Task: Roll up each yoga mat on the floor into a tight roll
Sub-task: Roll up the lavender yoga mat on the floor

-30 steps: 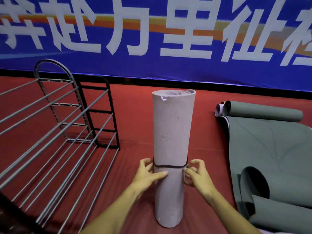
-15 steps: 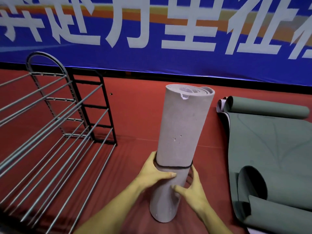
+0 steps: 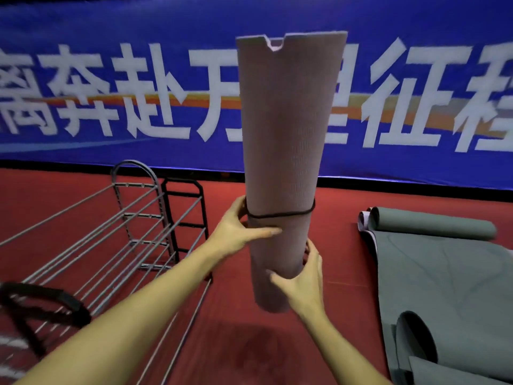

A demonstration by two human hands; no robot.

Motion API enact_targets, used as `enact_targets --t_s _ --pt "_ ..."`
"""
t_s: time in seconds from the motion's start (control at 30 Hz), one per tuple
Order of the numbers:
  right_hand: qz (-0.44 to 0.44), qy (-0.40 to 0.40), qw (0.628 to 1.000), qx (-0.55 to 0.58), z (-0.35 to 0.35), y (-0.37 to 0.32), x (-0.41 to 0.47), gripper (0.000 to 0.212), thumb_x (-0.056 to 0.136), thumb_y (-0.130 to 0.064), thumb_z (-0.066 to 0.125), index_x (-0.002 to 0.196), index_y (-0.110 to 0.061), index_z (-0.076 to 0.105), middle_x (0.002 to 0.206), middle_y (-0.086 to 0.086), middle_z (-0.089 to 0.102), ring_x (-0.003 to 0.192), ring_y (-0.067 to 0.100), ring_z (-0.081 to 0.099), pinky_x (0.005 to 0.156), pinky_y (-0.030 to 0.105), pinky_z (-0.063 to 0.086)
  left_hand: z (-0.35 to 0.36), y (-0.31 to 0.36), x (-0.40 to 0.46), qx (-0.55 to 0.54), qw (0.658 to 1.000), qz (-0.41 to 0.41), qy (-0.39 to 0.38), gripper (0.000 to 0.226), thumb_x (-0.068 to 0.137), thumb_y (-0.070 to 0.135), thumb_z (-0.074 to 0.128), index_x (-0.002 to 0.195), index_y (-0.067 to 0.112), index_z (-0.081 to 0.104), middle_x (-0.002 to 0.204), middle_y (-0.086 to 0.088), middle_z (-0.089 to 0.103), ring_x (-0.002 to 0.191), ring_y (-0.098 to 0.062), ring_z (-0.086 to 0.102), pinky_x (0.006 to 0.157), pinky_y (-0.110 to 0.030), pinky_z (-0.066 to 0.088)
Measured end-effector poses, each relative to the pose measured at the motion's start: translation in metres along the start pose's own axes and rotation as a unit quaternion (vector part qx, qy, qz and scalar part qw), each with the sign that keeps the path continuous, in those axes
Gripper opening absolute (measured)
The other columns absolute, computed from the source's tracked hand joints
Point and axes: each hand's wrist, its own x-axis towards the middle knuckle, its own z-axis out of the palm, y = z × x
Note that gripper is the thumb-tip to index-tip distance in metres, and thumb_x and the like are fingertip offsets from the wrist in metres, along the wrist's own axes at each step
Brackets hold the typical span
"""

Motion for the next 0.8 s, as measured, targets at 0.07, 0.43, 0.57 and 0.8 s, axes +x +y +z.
enact_targets --t_s 0.07,0.43,0.57,0.8 --pt "-0.041 0.008 0.999 0.004 0.010 -0.043 0.008 0.121 0.047 -0.056 0.088 0.153 -0.039 0.033 0.143 -0.005 0.046 0.133 0.021 0.051 0.100 0.051 0.053 -0.040 0.025 -0.003 0.031 0.999 0.037 -0.002 0.096 0.062 0.027 0.102 0.144 0.026 0.053 0.133 0.002 0.069 0.128 -0.018 0.064 0.106 -0.046 0.054" --pt "-0.222 -0.166 0.960 0.053 0.126 -0.227 0.040 0.095 0.074 -0.025 0.090 0.152 -0.040 0.038 0.132 -0.023 0.052 0.127 0.006 0.054 0.094 0.025 0.052 -0.232 0.100 -0.038 0.132 0.978 0.100 0.124 0.093 0.065 0.032 0.101 0.142 0.028 0.049 0.131 0.013 0.065 0.121 -0.005 0.063 0.097 -0.039 0.059" --pt "-0.277 -0.192 0.936 0.097 0.150 -0.304 0.052 0.101 0.078 -0.040 0.083 0.160 -0.037 0.025 0.153 -0.008 0.046 0.139 0.010 0.047 0.106 0.040 0.052 -0.290 0.102 -0.037 0.171 0.960 0.094 0.201 0.096 0.063 0.036 0.101 0.141 0.032 0.046 0.134 0.013 0.062 0.109 0.004 0.065 0.095 -0.038 0.059" --pt "-0.344 -0.096 0.913 0.196 0.206 -0.393 0.061 0.109 0.067 -0.042 0.097 0.154 -0.023 0.035 0.146 -0.009 0.052 0.127 0.013 0.057 0.093 0.036 0.059 -0.371 0.067 -0.018 0.199 0.939 0.046 0.277 0.103 0.049 0.046 0.099 0.137 0.039 0.045 0.128 0.012 0.065 0.109 -0.014 0.069 0.092 -0.049 0.060"
